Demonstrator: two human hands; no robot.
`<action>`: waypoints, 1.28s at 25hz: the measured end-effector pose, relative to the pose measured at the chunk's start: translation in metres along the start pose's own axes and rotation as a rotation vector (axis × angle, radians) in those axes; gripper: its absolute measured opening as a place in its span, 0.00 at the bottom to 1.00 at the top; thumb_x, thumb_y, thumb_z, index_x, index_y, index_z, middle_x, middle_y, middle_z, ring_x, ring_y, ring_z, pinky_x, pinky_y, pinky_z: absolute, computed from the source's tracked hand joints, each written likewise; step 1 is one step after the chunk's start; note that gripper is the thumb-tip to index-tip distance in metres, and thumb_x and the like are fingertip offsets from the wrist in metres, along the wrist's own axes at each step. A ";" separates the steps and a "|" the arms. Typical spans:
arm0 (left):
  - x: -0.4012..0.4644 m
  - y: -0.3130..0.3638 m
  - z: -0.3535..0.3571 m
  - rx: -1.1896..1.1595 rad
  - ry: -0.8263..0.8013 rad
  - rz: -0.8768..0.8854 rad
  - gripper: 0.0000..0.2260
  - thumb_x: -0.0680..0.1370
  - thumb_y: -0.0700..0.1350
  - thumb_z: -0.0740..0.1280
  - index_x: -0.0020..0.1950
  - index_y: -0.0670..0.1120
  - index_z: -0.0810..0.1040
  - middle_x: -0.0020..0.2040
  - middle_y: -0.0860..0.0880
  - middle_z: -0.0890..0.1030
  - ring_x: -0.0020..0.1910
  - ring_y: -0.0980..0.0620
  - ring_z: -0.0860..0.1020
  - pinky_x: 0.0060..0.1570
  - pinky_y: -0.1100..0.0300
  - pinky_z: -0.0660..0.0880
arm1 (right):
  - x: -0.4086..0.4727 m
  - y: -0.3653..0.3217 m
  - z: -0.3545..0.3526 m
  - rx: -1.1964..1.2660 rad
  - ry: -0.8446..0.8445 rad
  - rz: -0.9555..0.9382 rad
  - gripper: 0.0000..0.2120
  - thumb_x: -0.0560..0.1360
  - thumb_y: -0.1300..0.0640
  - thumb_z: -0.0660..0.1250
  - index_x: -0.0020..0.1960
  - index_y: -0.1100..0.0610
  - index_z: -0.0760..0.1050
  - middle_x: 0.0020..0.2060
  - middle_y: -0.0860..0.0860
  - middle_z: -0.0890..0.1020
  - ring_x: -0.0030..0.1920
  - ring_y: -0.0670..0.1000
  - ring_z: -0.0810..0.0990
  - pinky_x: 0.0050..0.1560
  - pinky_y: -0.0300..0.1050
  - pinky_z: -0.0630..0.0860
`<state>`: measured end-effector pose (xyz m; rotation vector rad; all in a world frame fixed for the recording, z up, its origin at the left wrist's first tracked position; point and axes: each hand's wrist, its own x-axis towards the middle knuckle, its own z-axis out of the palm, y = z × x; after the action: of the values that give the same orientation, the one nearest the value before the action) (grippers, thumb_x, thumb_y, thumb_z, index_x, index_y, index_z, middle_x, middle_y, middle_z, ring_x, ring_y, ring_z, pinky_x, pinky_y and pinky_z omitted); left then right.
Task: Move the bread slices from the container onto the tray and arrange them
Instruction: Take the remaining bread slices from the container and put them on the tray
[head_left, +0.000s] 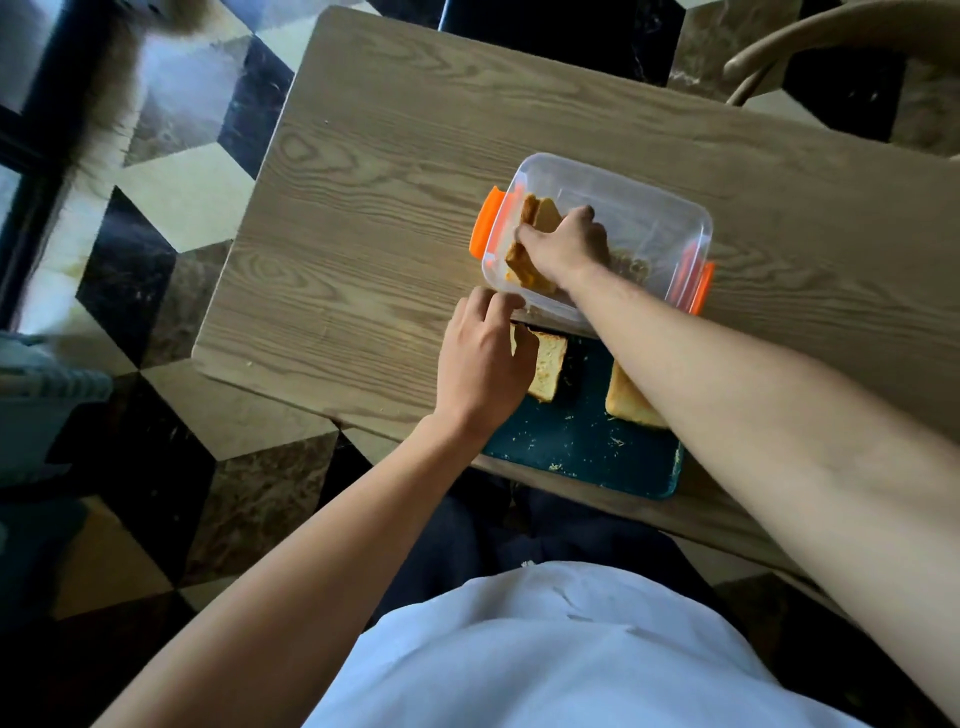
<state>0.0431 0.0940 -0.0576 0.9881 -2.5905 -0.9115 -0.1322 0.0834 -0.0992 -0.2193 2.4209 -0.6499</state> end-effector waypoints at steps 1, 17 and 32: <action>0.002 0.002 -0.001 -0.009 0.002 0.011 0.15 0.73 0.41 0.65 0.59 0.41 0.78 0.54 0.43 0.79 0.53 0.43 0.76 0.53 0.50 0.75 | -0.002 0.001 -0.002 0.011 0.027 -0.003 0.36 0.71 0.37 0.68 0.68 0.60 0.65 0.65 0.60 0.75 0.62 0.61 0.78 0.58 0.52 0.76; 0.127 0.025 0.052 0.243 -0.476 -0.009 0.26 0.70 0.53 0.76 0.59 0.40 0.74 0.54 0.38 0.81 0.51 0.39 0.80 0.45 0.53 0.71 | 0.012 0.043 -0.032 0.488 -0.097 0.123 0.15 0.76 0.50 0.65 0.55 0.60 0.81 0.52 0.58 0.84 0.52 0.57 0.83 0.47 0.46 0.79; 0.147 0.012 0.048 -0.016 -0.443 -0.222 0.32 0.69 0.57 0.78 0.67 0.46 0.73 0.61 0.47 0.80 0.56 0.49 0.79 0.53 0.53 0.78 | 0.009 0.054 -0.033 0.656 -0.211 0.132 0.15 0.80 0.55 0.59 0.60 0.59 0.78 0.52 0.58 0.84 0.54 0.59 0.83 0.58 0.60 0.81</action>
<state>-0.0924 0.0265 -0.0901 1.2037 -2.8559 -1.3388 -0.1590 0.1402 -0.1083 0.1363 1.8859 -1.2410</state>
